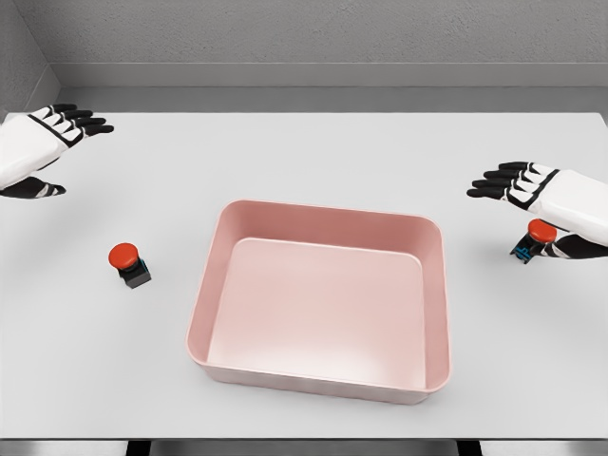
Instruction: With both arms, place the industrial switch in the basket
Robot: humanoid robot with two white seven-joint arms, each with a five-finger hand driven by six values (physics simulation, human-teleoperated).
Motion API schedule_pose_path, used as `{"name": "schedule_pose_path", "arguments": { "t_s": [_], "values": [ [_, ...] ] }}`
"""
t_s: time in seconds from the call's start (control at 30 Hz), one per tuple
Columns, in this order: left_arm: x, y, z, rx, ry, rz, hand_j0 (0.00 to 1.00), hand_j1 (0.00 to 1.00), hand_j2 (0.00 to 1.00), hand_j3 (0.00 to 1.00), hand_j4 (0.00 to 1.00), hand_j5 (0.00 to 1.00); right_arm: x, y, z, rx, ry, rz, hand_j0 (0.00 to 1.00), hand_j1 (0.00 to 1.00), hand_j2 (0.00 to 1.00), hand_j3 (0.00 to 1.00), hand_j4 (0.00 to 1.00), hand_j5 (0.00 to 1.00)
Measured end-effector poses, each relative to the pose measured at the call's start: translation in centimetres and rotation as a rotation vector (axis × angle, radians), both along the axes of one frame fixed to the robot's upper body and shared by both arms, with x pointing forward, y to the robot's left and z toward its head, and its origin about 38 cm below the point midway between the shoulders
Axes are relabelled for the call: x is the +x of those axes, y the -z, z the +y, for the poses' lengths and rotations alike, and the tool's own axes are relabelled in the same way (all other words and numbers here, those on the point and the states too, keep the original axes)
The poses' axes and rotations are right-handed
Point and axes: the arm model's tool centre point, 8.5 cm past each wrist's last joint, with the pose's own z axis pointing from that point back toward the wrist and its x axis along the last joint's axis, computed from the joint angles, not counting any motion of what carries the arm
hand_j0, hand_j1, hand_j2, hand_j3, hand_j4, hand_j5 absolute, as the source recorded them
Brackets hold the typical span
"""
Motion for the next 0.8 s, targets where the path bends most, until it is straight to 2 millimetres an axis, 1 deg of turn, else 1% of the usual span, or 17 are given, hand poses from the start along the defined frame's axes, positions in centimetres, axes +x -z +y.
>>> {"name": "schedule_pose_path", "arguments": {
  "t_s": [0.1,0.13,0.17,0.23,0.27,0.33,0.4,0.47,0.5,0.57,0.63,0.7,0.73,0.8],
  "values": [
    [-0.1,0.1,0.0,0.007,0.002,0.001,1.00,1.00,1.00,1.00,1.00,1.00,0.1,-0.3,0.0,0.000,0.000,-0.007,1.00,1.00,1.00,1.00,1.00,1.00],
    [-0.5,0.8,0.1,0.016,0.002,0.020,1.00,1.00,1.00,1.00,1.00,1.00,0.4,-1.0,0.0,0.001,-0.001,-0.027,1.00,1.00,1.00,1.00,1.00,1.00],
    [-1.1,1.4,0.3,0.037,0.007,0.038,1.00,1.00,1.00,1.00,1.00,1.00,0.4,-1.0,0.0,0.004,-0.001,-0.028,1.00,1.00,1.00,1.00,1.00,1.00],
    [-2.2,1.8,0.3,0.077,0.028,0.057,1.00,1.00,1.00,1.00,1.00,1.00,0.6,-1.6,0.0,0.004,-0.001,-0.042,1.00,1.00,1.00,1.00,1.00,1.00],
    [-2.5,1.6,0.3,0.097,0.037,0.059,1.00,1.00,1.00,1.00,1.00,1.00,0.6,-1.6,-0.2,-0.003,0.002,-0.039,1.00,1.00,1.00,1.00,1.00,1.00],
    [-3.2,1.5,0.3,0.129,0.054,0.068,1.00,1.00,1.00,1.00,1.00,1.00,0.6,-1.0,-0.4,-0.054,0.008,0.010,1.00,1.00,1.00,1.00,1.00,1.00],
    [-4.1,1.8,0.2,0.163,0.075,0.085,1.00,1.00,1.00,1.00,1.00,1.00,1.1,-0.6,-1.0,-0.109,0.067,0.070,1.00,1.00,1.00,1.00,1.00,1.00],
    [-4.7,1.6,-0.2,0.189,0.099,0.089,1.00,1.00,1.00,1.00,1.00,1.00,1.4,-0.4,-1.5,-0.144,0.115,0.109,1.00,1.00,1.00,1.00,1.00,1.00],
    [-5.3,2.1,-0.4,0.198,0.111,0.109,1.00,1.00,1.00,1.00,1.00,1.00,1.5,-0.3,-1.6,-0.157,0.128,0.126,1.00,1.00,1.00,1.00,1.00,1.00],
    [-5.6,1.8,-0.9,0.211,0.136,0.106,1.00,1.00,1.00,1.00,1.00,1.00,1.5,0.0,-1.9,-0.182,0.145,0.157,1.00,1.00,1.00,1.00,1.00,1.00],
    [-6.2,2.0,-1.5,0.216,0.160,0.112,1.00,1.00,1.00,1.00,1.00,1.00,2.0,-0.6,-2.3,-0.193,0.161,0.155,1.00,1.00,1.00,1.00,1.00,1.00],
    [-6.5,1.8,-2.3,0.218,0.185,0.106,1.00,1.00,1.00,1.00,1.00,1.00,2.2,-0.5,-2.8,-0.199,0.183,0.169,1.00,1.00,1.00,1.00,1.00,1.00],
    [-6.9,2.2,-2.7,0.219,0.200,0.115,1.00,1.00,1.00,1.00,1.00,1.00,2.7,-1.0,-3.0,-0.199,0.206,0.167,1.00,1.00,1.00,1.00,1.00,1.00],
    [-7.2,2.1,-3.5,0.220,0.225,0.107,1.00,1.00,1.00,1.00,1.00,1.00,3.3,-1.3,-3.3,-0.189,0.255,0.175,1.00,1.00,1.00,1.00,1.00,1.00]
  ]
}}
